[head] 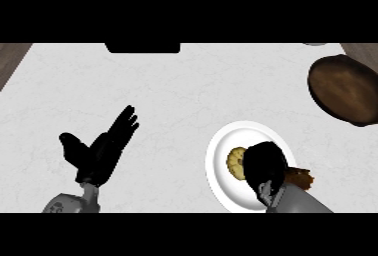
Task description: Pick the sweet potato from the plate and place it in the pan
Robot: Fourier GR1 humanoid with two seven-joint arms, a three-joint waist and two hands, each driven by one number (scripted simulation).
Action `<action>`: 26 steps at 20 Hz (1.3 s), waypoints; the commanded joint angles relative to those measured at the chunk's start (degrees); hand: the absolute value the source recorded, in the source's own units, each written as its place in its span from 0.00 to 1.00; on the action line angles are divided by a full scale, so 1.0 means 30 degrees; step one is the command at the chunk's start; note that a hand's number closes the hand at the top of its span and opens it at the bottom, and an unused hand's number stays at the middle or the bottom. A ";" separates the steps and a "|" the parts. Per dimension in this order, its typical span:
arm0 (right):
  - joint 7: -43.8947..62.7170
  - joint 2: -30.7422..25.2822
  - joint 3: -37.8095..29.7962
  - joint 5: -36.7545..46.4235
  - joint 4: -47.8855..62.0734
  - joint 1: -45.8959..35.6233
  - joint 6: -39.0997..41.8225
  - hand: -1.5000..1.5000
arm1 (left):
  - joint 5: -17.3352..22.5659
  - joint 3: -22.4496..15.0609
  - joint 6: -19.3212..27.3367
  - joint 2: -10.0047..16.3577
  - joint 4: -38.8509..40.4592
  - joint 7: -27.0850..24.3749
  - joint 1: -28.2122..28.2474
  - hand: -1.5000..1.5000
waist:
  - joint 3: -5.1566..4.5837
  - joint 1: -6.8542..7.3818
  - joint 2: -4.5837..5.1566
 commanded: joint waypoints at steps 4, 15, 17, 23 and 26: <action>-0.6695 -0.4272 -0.0040 -0.1377 -0.4316 0.3256 -0.6326 1.00 | 0.0153 0.0572 0.0170 0.0244 -0.0355 0.0064 0.0750 0.50 | 0.0177 -0.0751 -0.0064; -1.4839 -0.7978 -0.7718 -0.5501 -0.9145 0.7121 -1.7177 1.00 | 0.0256 0.1155 0.0260 0.0390 -0.0309 -0.0102 0.0916 0.50 | 0.0203 -0.1854 -0.0104; -1.6376 -0.8213 -0.9708 -0.7664 -0.9106 0.7974 -1.8159 1.00 | 0.0586 0.1456 -0.0015 0.0456 -0.0101 -0.0264 0.1084 0.50 | 0.0184 -0.1721 -0.0030; -2.0217 -0.7297 -1.3717 -1.5564 -0.7788 1.0639 -1.7955 1.00 | 0.0545 0.1070 -0.0464 0.0661 -0.0667 0.0235 0.0898 0.50 | 0.0178 -0.1199 0.0080; -2.3192 -0.7763 -1.6035 -1.8127 -0.5279 1.1557 -1.6683 1.00 | 0.0415 0.0774 -0.0968 0.0542 -0.0878 -0.0649 0.1931 0.50 | 0.0122 -0.0485 0.0098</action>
